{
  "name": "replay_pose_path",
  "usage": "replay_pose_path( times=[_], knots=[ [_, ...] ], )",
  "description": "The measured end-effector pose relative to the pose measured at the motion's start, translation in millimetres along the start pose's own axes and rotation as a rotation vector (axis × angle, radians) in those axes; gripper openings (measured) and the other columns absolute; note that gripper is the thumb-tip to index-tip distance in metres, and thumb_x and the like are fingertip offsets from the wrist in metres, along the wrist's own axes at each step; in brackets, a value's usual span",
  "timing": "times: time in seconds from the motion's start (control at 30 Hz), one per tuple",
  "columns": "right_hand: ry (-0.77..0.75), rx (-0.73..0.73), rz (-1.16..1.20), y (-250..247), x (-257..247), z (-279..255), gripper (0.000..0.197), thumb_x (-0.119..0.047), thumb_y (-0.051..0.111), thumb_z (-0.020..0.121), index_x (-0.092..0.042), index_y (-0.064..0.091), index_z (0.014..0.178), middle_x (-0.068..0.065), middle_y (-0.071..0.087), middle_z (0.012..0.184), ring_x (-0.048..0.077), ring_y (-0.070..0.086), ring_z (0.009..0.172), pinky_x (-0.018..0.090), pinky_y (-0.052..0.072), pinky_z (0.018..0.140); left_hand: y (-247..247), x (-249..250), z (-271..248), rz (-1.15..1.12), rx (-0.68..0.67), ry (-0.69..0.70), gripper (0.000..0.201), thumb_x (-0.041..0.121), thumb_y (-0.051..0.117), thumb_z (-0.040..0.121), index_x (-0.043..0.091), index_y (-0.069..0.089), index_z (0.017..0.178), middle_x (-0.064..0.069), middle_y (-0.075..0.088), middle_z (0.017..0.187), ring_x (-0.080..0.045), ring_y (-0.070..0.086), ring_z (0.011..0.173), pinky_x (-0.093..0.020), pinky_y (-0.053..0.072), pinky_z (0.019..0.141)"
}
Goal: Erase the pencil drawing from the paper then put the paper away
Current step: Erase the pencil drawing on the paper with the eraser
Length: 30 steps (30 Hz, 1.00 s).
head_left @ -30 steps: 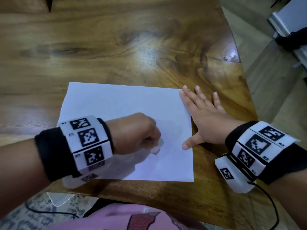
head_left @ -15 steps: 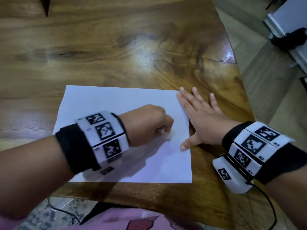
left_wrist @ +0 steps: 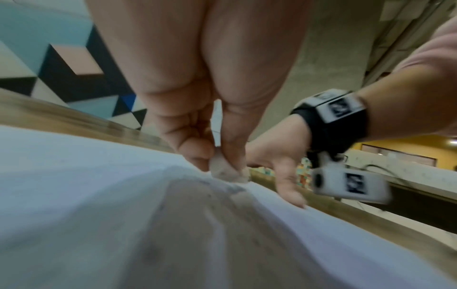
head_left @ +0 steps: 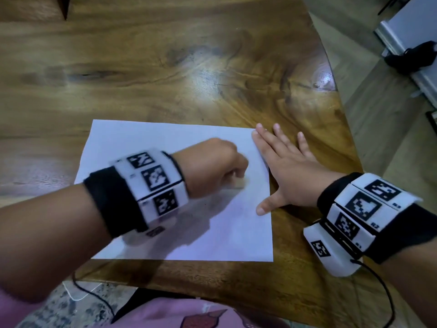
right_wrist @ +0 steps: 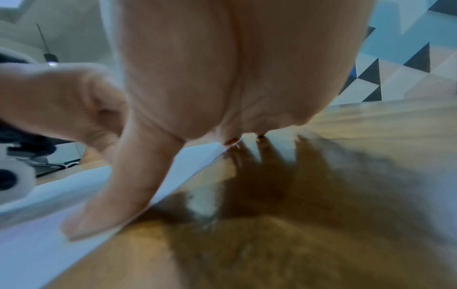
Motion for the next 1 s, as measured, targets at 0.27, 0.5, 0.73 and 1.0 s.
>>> replay_pose_path(
  times=[0.27, 0.5, 0.73, 1.0],
  knots=[
    [-0.006, 0.000, 0.014, 0, 0, 0, 0.143, -0.070, 0.071, 0.054, -0.023, -0.034, 0.139, -0.017, -0.048, 0.135, 0.013, -0.041, 0.131, 0.050, -0.022, 0.111, 53, -1, -46, -0.191, -0.290, -0.042, 0.007, 0.011, 0.059, 0.078, 0.014, 0.065, 0.079, 0.009, 0.054, 0.079, -0.011, 0.053, 0.071, -0.016, 0.041, 0.064],
    [-0.008, 0.006, 0.026, 0, -1, -2, 0.142, -0.068, 0.072, 0.055, -0.023, -0.032, 0.141, -0.012, -0.042, 0.145, 0.014, -0.040, 0.133, 0.050, -0.021, 0.111, 12, 7, 11, -0.033, -0.065, -0.007, 0.014, 0.024, 0.060, 0.079, 0.011, 0.066, 0.078, -0.006, 0.065, 0.077, -0.018, 0.048, 0.068, -0.021, 0.024, 0.058],
    [-0.013, 0.011, 0.021, 0, 1, -1, 0.143, -0.070, 0.071, 0.054, -0.024, -0.034, 0.139, -0.014, -0.043, 0.144, 0.014, -0.040, 0.133, 0.051, -0.021, 0.111, 40, 11, -22, -0.095, -0.225, 0.000, 0.010, 0.023, 0.061, 0.076, 0.014, 0.067, 0.077, 0.007, 0.063, 0.074, -0.012, 0.056, 0.069, -0.022, 0.040, 0.065],
    [-0.026, 0.023, 0.007, 0, 2, 0, 0.143, -0.072, 0.069, 0.052, -0.023, -0.033, 0.140, -0.011, -0.042, 0.145, 0.016, -0.040, 0.133, 0.053, -0.020, 0.111, 41, 24, -11, -0.104, -0.158, 0.024, 0.018, 0.024, 0.051, 0.078, 0.014, 0.064, 0.071, -0.006, 0.064, 0.076, -0.020, 0.057, 0.069, -0.029, 0.043, 0.065]
  ],
)
Point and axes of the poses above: each hand's wrist, its own z-axis towards the middle knuckle, its own y-axis out of the palm, x = y × z, the point moved 10 cm from there along z, towards the middle knuckle
